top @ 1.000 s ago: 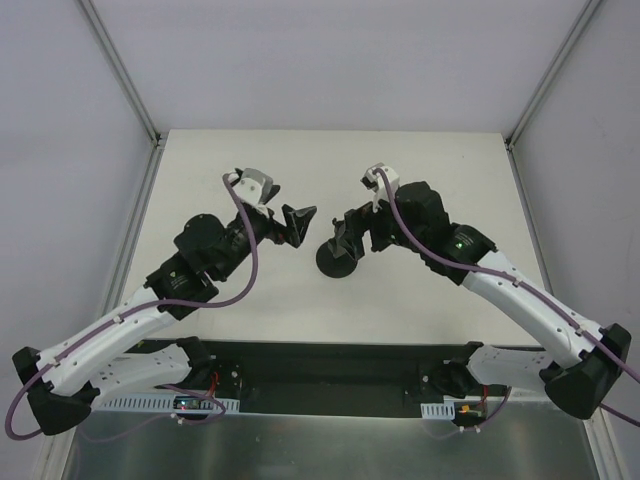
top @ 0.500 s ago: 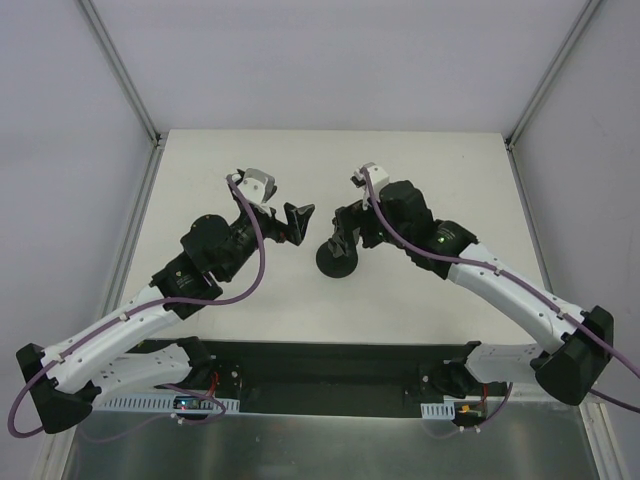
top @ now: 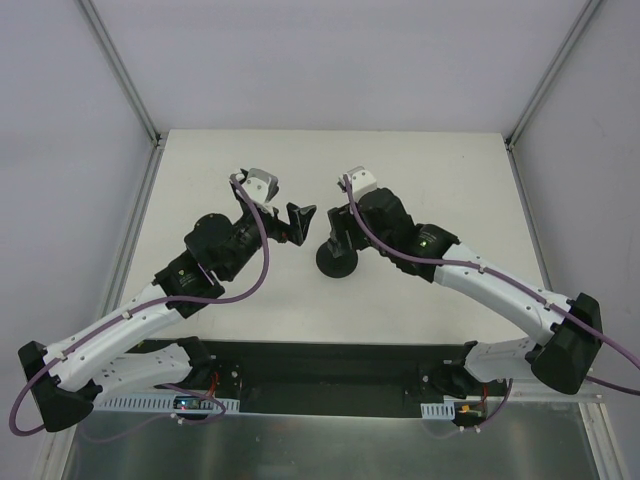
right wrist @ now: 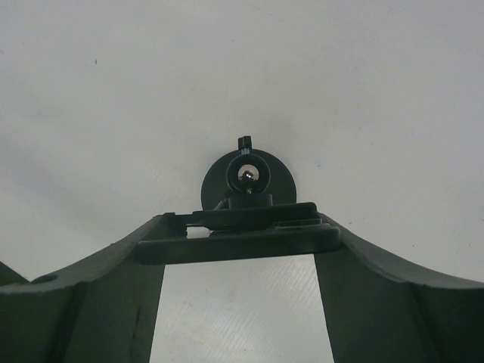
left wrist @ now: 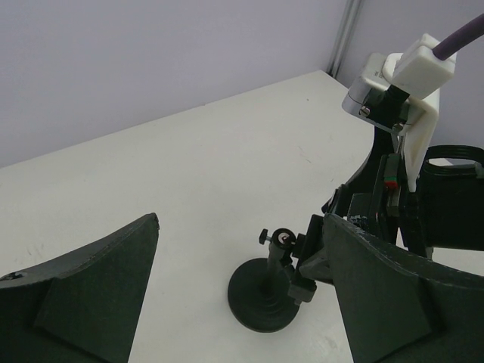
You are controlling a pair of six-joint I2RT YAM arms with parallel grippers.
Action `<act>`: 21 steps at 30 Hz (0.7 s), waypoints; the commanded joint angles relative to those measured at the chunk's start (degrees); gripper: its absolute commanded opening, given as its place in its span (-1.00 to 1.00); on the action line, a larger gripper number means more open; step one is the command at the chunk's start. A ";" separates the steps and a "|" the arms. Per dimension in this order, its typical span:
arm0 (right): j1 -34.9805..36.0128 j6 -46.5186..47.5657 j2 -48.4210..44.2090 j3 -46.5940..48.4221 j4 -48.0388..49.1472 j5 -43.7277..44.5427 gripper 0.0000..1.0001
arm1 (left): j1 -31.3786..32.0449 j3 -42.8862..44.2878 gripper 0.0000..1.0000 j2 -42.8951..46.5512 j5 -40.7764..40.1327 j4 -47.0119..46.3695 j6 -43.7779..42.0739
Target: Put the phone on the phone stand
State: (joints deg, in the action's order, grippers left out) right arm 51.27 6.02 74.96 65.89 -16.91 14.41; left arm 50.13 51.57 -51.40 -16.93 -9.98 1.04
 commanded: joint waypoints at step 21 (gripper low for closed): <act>-9.25 -12.95 -8.85 6.44 -15.78 26.70 -0.99 | -0.47 0.90 0.71 -0.11 3.22 0.31 2.48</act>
State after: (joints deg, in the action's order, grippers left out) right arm 44.73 -1.69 71.57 67.31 -27.00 28.84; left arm 50.13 51.57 -51.44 -14.98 -9.89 2.46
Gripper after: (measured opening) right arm 0.734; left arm 0.860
